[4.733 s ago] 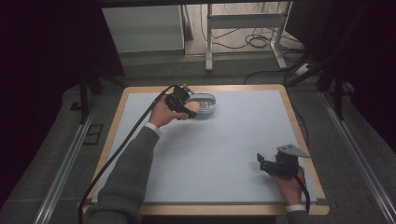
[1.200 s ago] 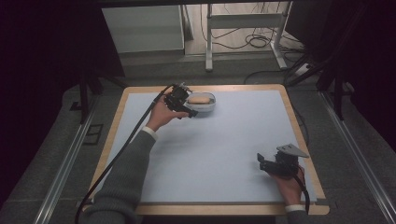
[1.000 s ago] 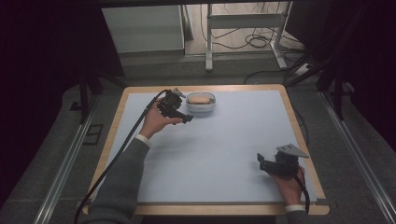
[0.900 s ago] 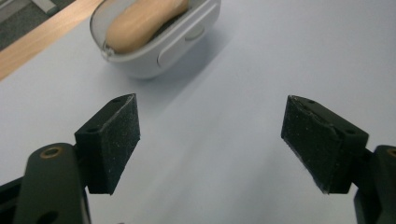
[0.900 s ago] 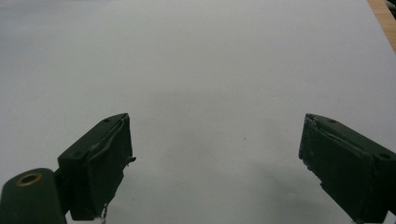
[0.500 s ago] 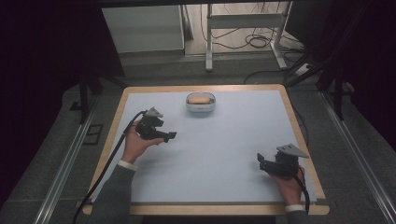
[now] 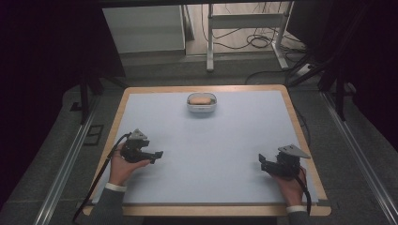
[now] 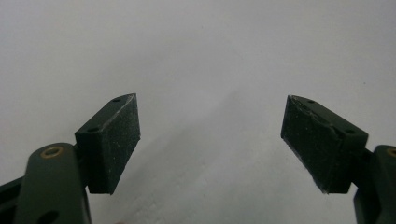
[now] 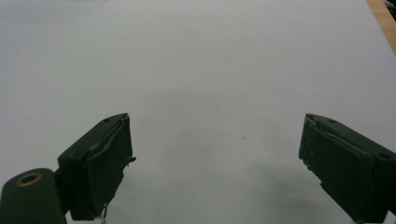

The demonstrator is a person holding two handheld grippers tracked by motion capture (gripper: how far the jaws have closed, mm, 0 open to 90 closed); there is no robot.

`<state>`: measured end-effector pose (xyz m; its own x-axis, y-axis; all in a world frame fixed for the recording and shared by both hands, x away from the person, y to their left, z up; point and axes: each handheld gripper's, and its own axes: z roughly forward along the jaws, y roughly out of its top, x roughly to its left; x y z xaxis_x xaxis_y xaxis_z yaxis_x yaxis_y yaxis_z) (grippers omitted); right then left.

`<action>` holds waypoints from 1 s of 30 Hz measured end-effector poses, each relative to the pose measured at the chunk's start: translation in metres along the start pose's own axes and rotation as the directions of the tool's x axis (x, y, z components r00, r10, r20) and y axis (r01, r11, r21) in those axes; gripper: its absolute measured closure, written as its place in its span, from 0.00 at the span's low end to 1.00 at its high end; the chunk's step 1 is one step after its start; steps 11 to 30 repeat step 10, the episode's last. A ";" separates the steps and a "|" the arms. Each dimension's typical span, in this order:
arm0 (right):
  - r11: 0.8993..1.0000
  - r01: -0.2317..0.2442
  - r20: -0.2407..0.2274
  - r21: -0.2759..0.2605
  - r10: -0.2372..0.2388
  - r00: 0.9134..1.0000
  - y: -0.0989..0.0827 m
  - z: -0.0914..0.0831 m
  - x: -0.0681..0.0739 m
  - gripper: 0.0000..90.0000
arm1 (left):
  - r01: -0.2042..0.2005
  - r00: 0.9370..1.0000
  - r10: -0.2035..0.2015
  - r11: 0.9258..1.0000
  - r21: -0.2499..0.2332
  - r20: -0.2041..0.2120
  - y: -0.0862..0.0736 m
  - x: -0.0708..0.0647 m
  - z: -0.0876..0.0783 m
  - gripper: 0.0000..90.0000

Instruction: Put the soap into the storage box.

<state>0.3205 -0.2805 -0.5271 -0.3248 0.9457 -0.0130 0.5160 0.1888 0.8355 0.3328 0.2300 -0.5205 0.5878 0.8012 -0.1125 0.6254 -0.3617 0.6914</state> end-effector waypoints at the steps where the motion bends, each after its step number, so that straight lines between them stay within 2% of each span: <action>1: 1.000 0.002 0.000 0.001 -0.002 1.000 0.000 0.000 0.000 0.10 | 0.003 1.000 -0.003 1.000 0.001 -0.003 -0.001 0.000 0.000 0.22; 10: 1.000 -0.003 -0.020 -0.018 0.002 1.000 0.000 -0.002 0.000 0.10 | 0.019 1.000 -0.019 1.000 -0.008 0.002 -0.004 0.001 -0.001 0.22; 30: 1.000 -0.003 -0.020 -0.018 0.002 1.000 0.000 -0.002 0.000 0.10 | 0.019 1.000 -0.019 1.000 -0.008 0.002 -0.004 0.001 -0.001 0.22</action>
